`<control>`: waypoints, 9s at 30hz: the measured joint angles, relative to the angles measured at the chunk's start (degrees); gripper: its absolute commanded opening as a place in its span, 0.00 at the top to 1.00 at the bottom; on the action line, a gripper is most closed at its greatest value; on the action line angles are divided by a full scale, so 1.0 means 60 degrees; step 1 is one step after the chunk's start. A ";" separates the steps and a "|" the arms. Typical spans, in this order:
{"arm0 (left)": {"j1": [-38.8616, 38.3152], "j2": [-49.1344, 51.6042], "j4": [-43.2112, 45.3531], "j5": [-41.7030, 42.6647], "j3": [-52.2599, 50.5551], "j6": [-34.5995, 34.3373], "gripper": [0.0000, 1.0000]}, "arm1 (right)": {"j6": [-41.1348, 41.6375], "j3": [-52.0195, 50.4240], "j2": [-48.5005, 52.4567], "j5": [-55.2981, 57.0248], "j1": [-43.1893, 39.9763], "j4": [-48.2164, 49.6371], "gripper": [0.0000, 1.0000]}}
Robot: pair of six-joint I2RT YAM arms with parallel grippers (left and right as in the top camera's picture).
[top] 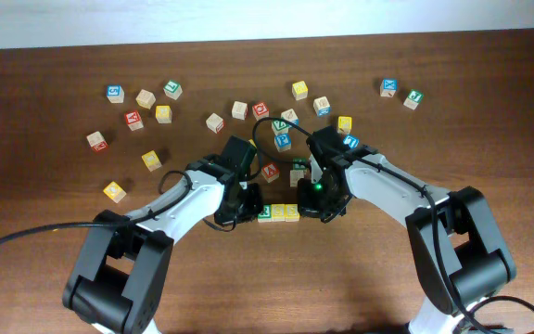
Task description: Spell out RSS
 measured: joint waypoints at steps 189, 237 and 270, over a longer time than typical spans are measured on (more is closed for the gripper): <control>0.3585 -0.4375 -0.5074 -0.2379 0.3493 0.0987 0.01 | -0.4626 -1.0429 -1.7719 0.3228 -0.3840 0.5909 0.02; 0.4907 -1.7347 0.5326 -0.2685 -1.0047 0.5359 0.01 | -0.4626 -1.0429 -1.7737 0.3370 -0.3854 0.5890 0.02; 0.4907 -1.7347 0.5319 -0.2510 -1.0047 0.5650 0.01 | -0.4623 -1.0429 -1.7737 0.3370 -0.3854 0.5890 0.02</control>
